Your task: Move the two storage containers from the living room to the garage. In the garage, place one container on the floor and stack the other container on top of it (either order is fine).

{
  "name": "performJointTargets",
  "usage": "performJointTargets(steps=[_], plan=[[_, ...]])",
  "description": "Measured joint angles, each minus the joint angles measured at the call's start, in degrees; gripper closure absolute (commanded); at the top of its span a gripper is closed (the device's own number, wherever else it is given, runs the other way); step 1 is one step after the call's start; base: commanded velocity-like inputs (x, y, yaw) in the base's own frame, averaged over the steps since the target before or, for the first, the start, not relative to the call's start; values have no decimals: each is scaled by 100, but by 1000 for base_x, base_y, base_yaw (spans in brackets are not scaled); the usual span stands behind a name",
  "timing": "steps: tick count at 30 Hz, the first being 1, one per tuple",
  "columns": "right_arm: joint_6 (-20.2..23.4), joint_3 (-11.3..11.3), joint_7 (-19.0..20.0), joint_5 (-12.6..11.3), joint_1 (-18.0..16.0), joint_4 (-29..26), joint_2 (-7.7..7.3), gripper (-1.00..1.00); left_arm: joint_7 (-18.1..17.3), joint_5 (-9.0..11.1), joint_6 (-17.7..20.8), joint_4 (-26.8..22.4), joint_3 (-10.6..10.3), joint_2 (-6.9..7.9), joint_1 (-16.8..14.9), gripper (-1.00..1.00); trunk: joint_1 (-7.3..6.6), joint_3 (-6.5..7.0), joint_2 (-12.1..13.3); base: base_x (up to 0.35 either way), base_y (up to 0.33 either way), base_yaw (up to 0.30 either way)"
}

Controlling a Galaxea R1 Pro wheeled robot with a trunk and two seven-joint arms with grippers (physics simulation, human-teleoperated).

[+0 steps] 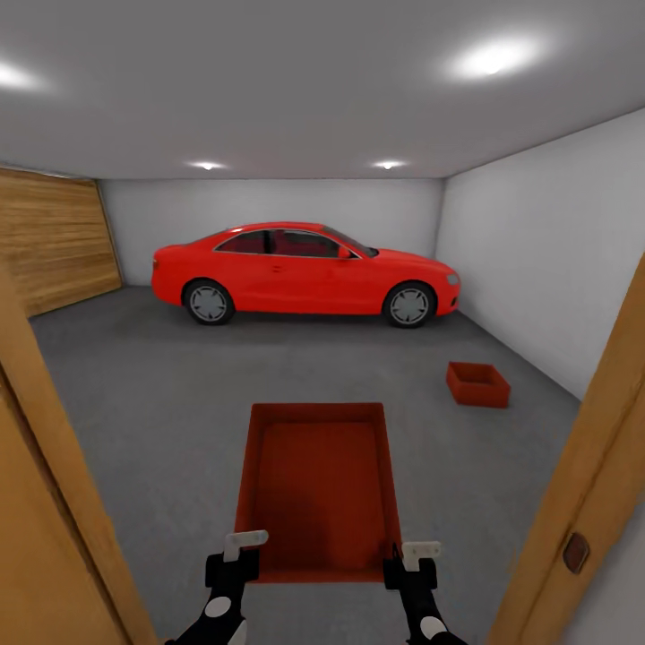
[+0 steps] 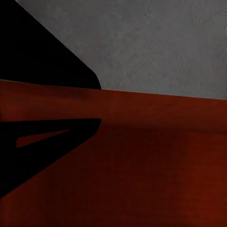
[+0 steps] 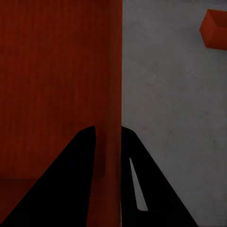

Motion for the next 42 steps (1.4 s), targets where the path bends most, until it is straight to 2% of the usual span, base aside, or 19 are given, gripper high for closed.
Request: performJointTargets(steps=[42], plan=[[-17,0,7,0,0,1,-5,100,1,0,-22,6,-2,-3,0,100,0,0,0,321,0,0]])
